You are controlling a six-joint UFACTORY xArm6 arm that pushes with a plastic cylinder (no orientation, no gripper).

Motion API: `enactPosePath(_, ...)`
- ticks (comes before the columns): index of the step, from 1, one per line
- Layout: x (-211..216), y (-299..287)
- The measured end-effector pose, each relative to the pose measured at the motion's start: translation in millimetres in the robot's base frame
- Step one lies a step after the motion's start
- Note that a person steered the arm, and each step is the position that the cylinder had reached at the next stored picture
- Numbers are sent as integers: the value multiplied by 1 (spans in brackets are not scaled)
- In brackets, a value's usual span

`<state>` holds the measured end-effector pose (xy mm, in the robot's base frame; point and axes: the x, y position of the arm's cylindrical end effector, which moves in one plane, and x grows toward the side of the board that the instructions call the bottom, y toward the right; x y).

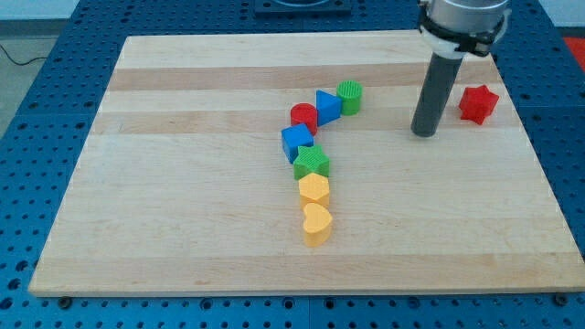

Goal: Move your arm towards the center of the group of the blocks

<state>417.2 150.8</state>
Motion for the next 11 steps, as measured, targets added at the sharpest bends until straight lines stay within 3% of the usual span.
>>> enactPosePath(1, 0, -46)
enactPosePath(2, -1, -52)
enactPosePath(5, -141, -49)
enactPosePath(6, -159, -123)
enactPosePath(7, -135, -232)
enactPosePath(8, -92, -272)
enactPosePath(11, -42, -222)
